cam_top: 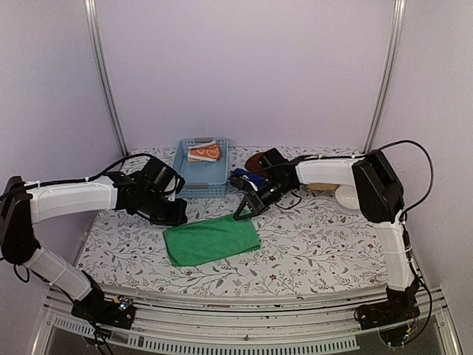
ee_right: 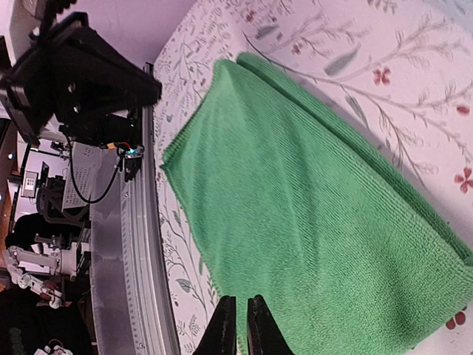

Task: Roll the towels
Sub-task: Smooth out the towel at the center of the board, then move the towel to the center of the board.

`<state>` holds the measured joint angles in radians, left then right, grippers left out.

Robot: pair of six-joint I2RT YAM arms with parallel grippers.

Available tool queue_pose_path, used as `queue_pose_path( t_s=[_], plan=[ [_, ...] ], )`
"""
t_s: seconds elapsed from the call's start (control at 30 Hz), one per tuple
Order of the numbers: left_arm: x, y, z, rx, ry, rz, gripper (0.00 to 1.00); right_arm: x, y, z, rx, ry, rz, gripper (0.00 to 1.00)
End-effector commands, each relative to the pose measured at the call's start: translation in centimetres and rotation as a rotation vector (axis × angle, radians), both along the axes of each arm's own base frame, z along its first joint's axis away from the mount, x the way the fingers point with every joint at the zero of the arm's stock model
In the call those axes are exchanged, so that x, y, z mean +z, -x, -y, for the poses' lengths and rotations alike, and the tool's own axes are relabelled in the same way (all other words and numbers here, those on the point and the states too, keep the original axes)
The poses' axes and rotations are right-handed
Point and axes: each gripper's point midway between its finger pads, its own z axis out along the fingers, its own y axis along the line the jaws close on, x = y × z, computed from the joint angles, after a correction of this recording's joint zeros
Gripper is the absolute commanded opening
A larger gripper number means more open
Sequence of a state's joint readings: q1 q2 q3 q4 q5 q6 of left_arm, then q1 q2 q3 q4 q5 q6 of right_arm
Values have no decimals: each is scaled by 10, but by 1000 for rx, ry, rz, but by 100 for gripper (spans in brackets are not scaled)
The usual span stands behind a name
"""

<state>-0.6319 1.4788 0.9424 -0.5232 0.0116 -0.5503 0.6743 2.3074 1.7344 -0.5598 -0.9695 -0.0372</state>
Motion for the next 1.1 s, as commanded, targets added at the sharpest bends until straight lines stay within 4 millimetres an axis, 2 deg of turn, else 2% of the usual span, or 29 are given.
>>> queue_pose_path(
  t_s=[0.0,0.2,0.33,0.5,0.63,0.73,0.8,0.9,1.0,1.07],
  plan=[
    [1,30,33,-84,174,-48,0,55,-11,-5,2,-90,131,10],
    [-49,77,13,-42,183,-192,0,31,-19,1,-15,-56,98,10],
    [-73,100,-9,25,157,-246,0,22,-35,0,-38,-44,104,10],
    [-86,108,-15,33,126,-292,0,-14,-53,-5,-64,11,90,9],
    [-88,104,-21,35,68,-284,0,-45,-70,3,-119,99,91,7],
    [-85,98,-22,36,43,-265,0,-64,-95,26,-216,165,72,5],
    [-81,90,-23,37,17,-240,0,-71,-100,41,-265,186,13,5],
    [-69,70,-19,31,-15,-194,0,-75,-83,62,-266,225,-9,5],
    [-47,35,-11,35,-44,-108,0,-72,-44,82,-209,255,-35,5],
    [-35,12,-10,27,-87,-53,3,-62,-16,97,-173,257,-49,5]
  ],
)
